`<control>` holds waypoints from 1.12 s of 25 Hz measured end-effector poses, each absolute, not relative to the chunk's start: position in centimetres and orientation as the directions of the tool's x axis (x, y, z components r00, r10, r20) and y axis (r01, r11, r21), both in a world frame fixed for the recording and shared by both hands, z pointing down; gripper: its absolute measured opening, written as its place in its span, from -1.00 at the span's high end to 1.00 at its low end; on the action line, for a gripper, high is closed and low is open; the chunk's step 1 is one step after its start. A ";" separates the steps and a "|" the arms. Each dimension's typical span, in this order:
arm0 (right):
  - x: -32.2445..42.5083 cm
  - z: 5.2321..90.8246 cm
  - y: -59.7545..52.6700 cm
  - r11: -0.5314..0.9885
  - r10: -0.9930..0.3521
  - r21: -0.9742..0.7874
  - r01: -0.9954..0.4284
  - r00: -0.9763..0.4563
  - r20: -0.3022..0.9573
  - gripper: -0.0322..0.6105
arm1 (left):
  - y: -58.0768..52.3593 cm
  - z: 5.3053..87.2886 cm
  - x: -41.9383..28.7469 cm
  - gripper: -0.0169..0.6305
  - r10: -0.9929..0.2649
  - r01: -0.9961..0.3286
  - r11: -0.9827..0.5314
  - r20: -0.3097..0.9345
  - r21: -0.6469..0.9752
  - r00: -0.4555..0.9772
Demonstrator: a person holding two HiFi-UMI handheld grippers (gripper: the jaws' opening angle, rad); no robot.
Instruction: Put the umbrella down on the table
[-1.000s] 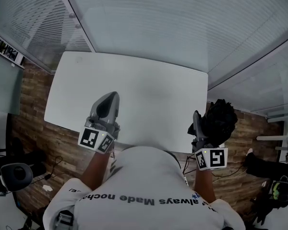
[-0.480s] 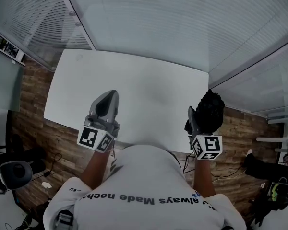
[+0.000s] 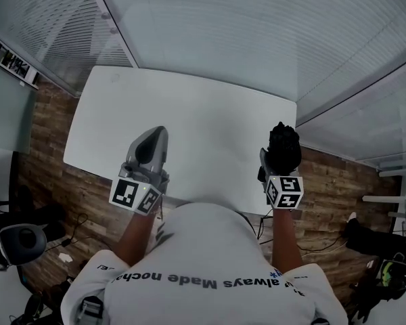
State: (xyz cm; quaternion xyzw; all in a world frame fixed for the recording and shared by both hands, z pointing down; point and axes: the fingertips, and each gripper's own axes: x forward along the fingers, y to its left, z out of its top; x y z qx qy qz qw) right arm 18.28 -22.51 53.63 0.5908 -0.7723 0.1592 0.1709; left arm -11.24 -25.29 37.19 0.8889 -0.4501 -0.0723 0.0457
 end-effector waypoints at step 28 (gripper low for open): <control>22.1 74.8 -26.0 0.137 -0.517 -0.160 -0.977 -0.209 0.830 0.17 | -25.0 37.8 -11.4 0.94 -0.832 -0.820 -0.554 -0.058 0.141 0.552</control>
